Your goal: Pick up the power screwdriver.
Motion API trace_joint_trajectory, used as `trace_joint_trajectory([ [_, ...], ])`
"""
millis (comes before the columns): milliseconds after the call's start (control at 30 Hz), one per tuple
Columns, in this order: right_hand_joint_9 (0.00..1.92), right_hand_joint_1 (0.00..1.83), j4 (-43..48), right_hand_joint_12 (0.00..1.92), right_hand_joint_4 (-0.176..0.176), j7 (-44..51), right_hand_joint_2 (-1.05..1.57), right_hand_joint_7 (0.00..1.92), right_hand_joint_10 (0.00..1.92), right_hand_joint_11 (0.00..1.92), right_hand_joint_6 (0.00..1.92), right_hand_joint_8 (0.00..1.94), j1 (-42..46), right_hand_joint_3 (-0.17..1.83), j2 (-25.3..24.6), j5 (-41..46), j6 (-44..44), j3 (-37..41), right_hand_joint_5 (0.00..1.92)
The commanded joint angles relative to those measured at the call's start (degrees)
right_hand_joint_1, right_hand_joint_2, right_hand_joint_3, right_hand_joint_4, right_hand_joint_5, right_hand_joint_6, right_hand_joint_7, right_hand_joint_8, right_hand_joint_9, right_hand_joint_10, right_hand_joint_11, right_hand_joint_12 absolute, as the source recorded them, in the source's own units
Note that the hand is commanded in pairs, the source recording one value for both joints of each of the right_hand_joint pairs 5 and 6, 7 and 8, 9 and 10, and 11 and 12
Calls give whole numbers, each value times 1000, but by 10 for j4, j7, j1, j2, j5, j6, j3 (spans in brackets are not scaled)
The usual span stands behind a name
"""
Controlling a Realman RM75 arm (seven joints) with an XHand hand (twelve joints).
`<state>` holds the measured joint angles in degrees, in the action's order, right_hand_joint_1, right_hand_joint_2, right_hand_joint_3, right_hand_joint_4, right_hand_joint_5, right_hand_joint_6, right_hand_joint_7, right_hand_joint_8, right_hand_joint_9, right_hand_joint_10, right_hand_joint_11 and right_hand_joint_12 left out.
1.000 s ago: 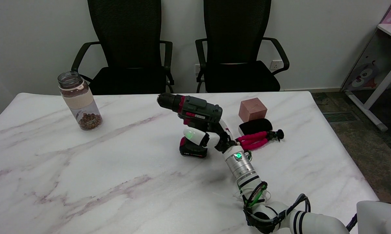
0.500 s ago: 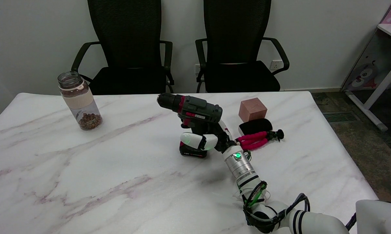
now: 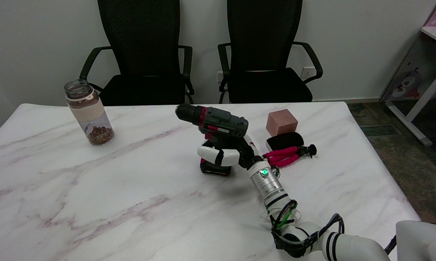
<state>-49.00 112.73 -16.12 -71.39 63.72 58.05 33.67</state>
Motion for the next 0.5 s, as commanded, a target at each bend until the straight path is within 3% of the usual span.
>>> trace_joint_trajectory([
  [33, 1062, 1117, 11, 1016, -4, -1, 381, 982, 1062, 1016, 982, 982, -10, 681, 1, 0, -20, -1, 982],
  [200, 1334, 1140, 12, 1112, 20, -1, 568, 1412, 1334, 1112, 1412, 1412, -13, 714, 2, 0, -25, -2, 1412],
  [500, 1536, 1136, 18, 1214, 29, -1, 767, 1660, 1536, 1214, 1660, 1660, -27, 847, 3, -5, -36, -1, 1660],
])
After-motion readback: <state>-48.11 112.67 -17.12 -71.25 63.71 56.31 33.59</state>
